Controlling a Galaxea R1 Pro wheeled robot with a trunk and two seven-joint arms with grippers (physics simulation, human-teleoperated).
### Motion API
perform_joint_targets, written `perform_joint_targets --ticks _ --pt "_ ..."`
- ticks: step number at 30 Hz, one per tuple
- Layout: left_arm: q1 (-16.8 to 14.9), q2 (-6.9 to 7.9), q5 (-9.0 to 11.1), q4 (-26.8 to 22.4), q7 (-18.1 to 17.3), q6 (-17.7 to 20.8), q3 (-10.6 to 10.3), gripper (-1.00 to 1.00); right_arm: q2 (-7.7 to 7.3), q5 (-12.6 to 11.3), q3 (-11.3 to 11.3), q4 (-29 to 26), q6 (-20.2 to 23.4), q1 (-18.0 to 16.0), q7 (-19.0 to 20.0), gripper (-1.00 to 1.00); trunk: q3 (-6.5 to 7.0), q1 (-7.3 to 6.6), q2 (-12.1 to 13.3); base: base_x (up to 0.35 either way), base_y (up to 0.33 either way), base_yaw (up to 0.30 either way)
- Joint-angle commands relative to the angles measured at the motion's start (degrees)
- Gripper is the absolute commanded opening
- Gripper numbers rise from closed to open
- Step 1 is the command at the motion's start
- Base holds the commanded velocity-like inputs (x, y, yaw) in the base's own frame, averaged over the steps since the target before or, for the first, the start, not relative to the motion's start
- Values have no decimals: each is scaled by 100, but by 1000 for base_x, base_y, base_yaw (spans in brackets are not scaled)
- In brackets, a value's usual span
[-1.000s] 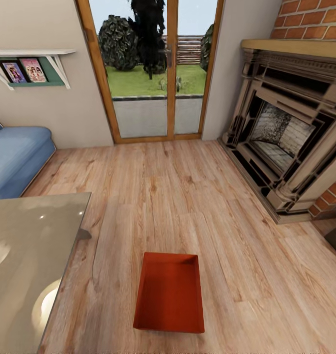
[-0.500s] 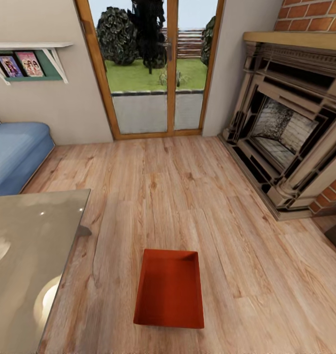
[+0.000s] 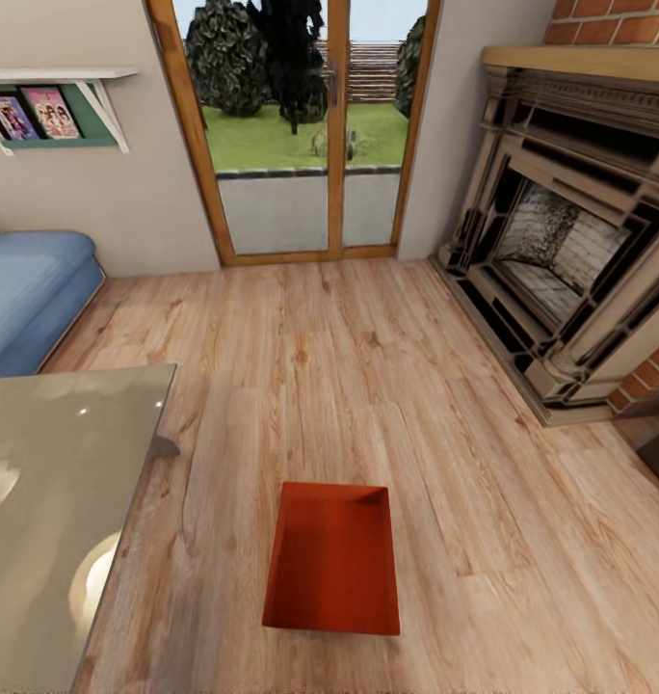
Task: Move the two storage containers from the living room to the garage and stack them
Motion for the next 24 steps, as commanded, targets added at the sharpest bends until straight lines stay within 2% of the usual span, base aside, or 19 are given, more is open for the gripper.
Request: perform_joint_targets --ticks 1,24 --pt "-1 0 44 0 14 -12 -49 100 3 -51 48 18 -34 -6 -13 100 -13 0 -2 0 0 0" --pt "-1 0 43 0 14 -11 -49 100 -3 -51 39 13 -37 -6 -13 100 -225 0 -2 0 0 0"
